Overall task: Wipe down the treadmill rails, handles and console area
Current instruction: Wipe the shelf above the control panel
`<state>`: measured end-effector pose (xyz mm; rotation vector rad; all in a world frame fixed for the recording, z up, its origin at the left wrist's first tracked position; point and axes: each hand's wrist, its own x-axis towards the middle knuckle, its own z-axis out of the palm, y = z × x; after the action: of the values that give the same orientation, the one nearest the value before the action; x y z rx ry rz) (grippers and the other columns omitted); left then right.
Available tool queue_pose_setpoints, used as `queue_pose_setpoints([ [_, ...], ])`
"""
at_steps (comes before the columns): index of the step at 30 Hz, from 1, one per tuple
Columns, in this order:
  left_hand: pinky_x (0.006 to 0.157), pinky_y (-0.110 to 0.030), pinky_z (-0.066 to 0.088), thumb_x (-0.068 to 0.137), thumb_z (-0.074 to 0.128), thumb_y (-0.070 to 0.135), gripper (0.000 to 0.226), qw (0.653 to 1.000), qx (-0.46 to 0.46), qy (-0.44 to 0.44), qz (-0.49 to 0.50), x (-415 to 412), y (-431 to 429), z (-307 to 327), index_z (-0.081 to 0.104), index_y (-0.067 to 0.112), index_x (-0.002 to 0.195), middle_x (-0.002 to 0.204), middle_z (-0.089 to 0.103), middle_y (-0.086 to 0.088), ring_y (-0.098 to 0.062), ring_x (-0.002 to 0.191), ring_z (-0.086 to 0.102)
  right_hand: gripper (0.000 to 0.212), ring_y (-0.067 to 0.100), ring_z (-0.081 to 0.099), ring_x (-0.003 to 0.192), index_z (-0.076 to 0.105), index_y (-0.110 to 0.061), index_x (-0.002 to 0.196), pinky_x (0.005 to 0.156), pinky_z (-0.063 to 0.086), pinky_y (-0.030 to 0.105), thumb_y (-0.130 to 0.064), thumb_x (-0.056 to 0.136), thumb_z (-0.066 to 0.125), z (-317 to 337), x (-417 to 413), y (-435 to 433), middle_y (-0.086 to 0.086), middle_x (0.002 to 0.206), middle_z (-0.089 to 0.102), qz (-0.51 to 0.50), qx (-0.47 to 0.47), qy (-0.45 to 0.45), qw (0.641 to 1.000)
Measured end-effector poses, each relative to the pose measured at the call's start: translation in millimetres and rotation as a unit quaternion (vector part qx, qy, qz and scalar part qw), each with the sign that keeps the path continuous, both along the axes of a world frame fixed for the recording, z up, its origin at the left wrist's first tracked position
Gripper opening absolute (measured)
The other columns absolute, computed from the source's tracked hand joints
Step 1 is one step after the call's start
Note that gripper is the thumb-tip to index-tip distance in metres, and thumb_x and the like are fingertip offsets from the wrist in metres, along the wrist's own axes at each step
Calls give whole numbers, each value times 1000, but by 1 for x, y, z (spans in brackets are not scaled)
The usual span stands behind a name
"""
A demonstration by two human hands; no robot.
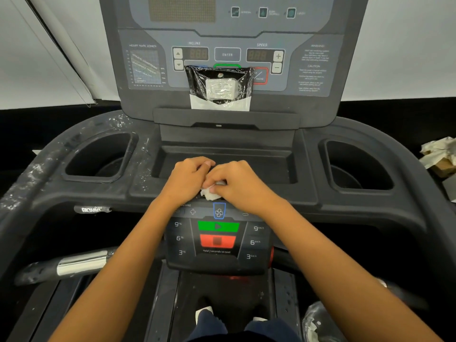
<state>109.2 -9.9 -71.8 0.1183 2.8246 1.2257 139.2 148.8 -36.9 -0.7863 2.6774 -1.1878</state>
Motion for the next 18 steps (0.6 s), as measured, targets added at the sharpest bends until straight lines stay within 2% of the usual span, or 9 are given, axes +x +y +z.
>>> queue_pose_setpoints([
  [2, 95, -31, 44, 98, 43, 23, 29, 1000, -3, 10, 8, -1, -1, 0, 71, 23, 106, 107, 71, 7, -14, 107, 61, 20, -1, 58, 75, 78, -12, 96, 74, 36, 1, -4, 81, 68, 7, -1, 13, -4, 93, 74, -25, 26, -28, 999],
  [4, 96, -26, 40, 99, 44, 23, 29, 1000, -11, 15, 6, 0, 0, -1, 70, 22, 111, 115, 69, 6, -13, 113, 57, 18, -2, 52, 66, 79, -13, 92, 64, 34, 3, -6, 79, 69, 11, -6, 44, 0, 84, 74, -78, 69, -25, 994],
  [6, 94, -23, 39, 100, 44, 25, 29, 1000, -9, 14, 4, 0, 0, -2, 69, 22, 113, 116, 68, 6, -12, 114, 56, 18, 8, 57, 74, 79, -13, 88, 63, 36, 12, -4, 78, 68, 5, -14, 82, 8, 85, 74, -165, 117, -23, 979],
  [8, 93, -22, 38, 100, 44, 25, 29, 1000, -4, 17, 5, 1, 0, -3, 69, 22, 113, 116, 68, 6, -11, 113, 56, 17, 23, 64, 84, 79, -11, 83, 73, 46, 25, -1, 79, 66, -6, -23, 107, 13, 86, 72, -229, 176, -41, 957],
  [10, 92, -20, 37, 100, 43, 25, 29, 1000, -6, 18, 5, 1, 0, -3, 69, 22, 113, 116, 68, 7, -10, 113, 56, 12, 35, 64, 85, 73, -5, 83, 68, 49, 34, -1, 82, 62, -15, -32, 109, 16, 83, 65, -259, 221, -53, 939],
  [12, 91, -19, 36, 99, 44, 26, 29, 1000, -9, 18, 2, 1, -1, -4, 69, 23, 113, 115, 68, 7, -9, 112, 56, 9, 38, 59, 82, 62, 3, 90, 64, 41, 35, -6, 87, 61, -13, -41, 93, 18, 83, 54, -294, 242, -37, 924],
  [16, 90, -20, 37, 99, 44, 27, 29, 1000, -17, 14, -2, 1, -1, -3, 69, 23, 113, 114, 68, 7, -9, 111, 57, 15, 45, 59, 97, 59, 4, 100, 67, 39, 36, -5, 89, 62, -8, -56, 74, 25, 103, 60, -346, 227, -22, 910],
  [18, 90, -20, 37, 99, 44, 28, 29, 1000, -23, 10, -8, 0, 0, -3, 69, 23, 114, 115, 68, 7, -10, 112, 57, 12, 42, 59, 94, 56, 3, 100, 66, 40, 38, -4, 90, 59, -9, -48, 73, 23, 103, 60, -360, 230, -30, 904],
])
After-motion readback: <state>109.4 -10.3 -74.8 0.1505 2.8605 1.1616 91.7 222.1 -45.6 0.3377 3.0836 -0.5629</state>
